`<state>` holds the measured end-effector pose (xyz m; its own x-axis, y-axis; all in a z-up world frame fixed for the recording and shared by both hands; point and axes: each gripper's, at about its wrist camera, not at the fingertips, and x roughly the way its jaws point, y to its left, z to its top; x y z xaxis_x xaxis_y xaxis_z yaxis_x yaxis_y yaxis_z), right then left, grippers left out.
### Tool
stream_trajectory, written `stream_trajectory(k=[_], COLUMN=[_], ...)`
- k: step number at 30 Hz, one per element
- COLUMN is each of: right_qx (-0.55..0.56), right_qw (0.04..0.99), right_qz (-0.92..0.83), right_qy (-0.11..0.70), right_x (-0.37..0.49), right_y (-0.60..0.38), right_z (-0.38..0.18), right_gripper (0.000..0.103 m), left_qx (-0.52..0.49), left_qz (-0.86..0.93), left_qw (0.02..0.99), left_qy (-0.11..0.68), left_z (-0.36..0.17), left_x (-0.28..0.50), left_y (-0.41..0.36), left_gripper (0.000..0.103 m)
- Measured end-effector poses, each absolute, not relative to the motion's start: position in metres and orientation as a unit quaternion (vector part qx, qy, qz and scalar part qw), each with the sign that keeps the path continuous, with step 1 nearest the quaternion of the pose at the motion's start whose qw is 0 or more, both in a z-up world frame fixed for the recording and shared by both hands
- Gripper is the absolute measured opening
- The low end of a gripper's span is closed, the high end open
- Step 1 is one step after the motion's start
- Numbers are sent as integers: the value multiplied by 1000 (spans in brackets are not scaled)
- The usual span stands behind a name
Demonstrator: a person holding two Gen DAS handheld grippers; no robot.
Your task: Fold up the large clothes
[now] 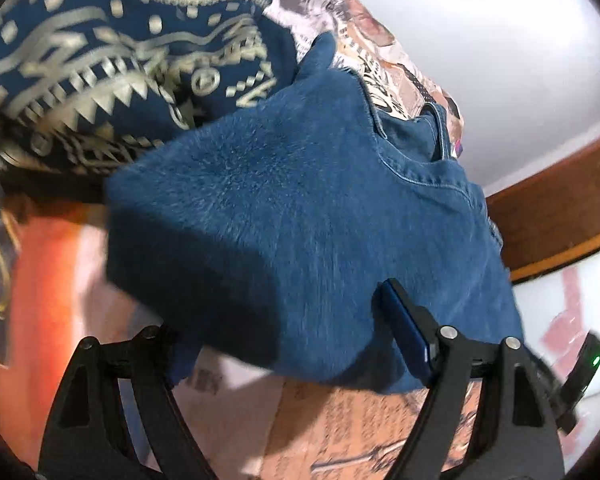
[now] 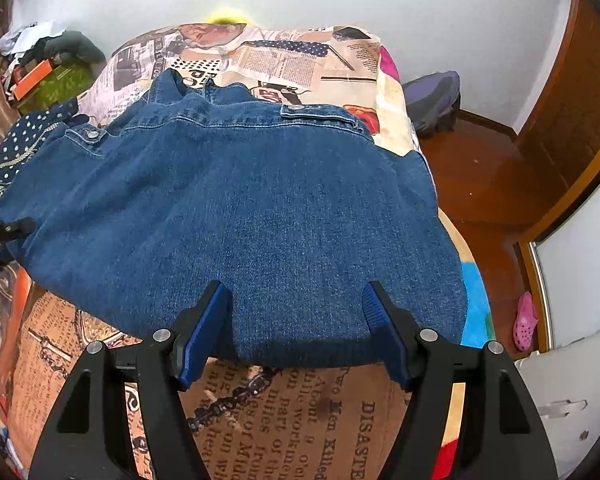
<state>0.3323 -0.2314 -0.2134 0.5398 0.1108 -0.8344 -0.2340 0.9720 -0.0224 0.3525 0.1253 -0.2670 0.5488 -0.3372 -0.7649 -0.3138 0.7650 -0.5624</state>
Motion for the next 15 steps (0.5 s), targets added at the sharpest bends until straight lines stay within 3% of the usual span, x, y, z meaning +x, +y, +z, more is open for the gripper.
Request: stream_trajectory(k=[4,7,11,15], right_qx=[-62,-63,-57,-45], right_qw=[876,875,874,872], right_qz=[99,100,103,112], right_qy=[469,469,471,474], right_x=[331,331,331,333], right_y=[-232,-232,-232,-231], right_z=[-214,-214,-212,-208], right_gripper=[67,67,67,67], left_qx=[-400,-414,-406,-325], left_qz=[-23,-9,21,46], left_qw=[793,793,797,833], left_qy=[459,447,446,446], left_z=[-278,-279,-274,-249], left_x=[362,368,369,366], left_y=[126,127,127,108], left_gripper=[81,73,45,27])
